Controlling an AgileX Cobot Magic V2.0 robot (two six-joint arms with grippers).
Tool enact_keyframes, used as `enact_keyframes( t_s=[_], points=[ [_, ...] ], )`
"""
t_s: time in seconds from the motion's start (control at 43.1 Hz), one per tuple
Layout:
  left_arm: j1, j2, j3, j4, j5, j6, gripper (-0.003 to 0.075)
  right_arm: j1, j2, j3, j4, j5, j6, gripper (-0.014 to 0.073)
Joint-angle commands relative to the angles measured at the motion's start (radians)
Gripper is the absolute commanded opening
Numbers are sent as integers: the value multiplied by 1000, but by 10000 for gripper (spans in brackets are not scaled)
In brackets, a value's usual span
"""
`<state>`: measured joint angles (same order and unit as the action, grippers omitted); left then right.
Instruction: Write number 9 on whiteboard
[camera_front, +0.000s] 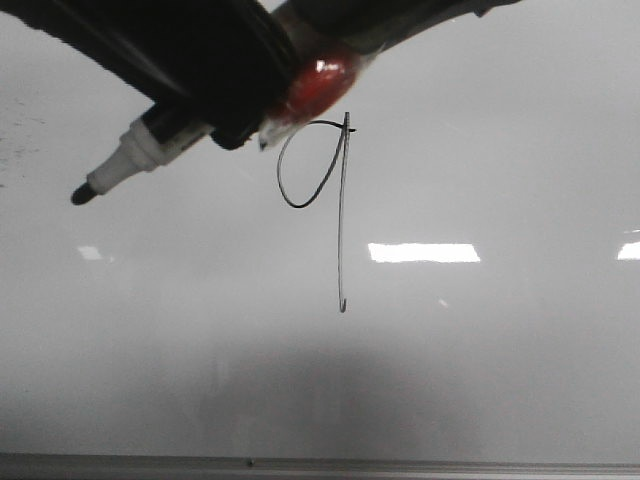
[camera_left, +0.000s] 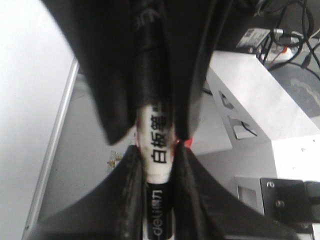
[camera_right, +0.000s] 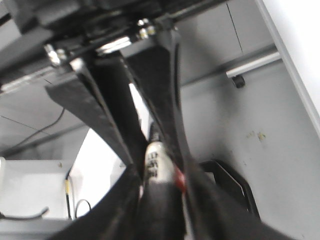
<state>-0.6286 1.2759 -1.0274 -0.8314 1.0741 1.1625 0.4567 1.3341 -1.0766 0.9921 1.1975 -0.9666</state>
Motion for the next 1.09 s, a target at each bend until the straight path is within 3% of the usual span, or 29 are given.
enact_keyframes(
  t_s=[0.0,0.07,0.163,0.279,0.418,0.534,0.72,0.929,0.999,1.068],
  points=[
    [-9,-20,-32,-22,-2,-1,-19,-1,-38,-52,108,-40,-7,480],
    [-9,-18,-32,31,-18,-41,-19,-7,-62,-66,106,-96,-10,526],
    [-6,-9,-28,150,-77,-130,-19,-21,-120,-65,87,-172,-11,520],
    [36,10,-28,331,-205,-386,-19,-54,-218,-32,33,-266,-3,520],
    [179,39,-26,483,-356,-697,-19,-92,-371,81,1,-418,19,520],
    [342,70,6,517,-515,-823,-19,-109,-504,223,1,-582,33,507],
    [478,111,90,466,-774,-845,-19,-109,-680,418,60,-755,56,296],
    [481,179,112,418,-905,-845,-18,-109,-728,465,89,-729,56,-53],
    [481,205,112,412,-912,-845,-18,-109,-728,465,89,-707,56,-113],
    [481,225,112,409,-911,-845,-13,-109,-728,465,89,-692,56,-105]
  ],
)
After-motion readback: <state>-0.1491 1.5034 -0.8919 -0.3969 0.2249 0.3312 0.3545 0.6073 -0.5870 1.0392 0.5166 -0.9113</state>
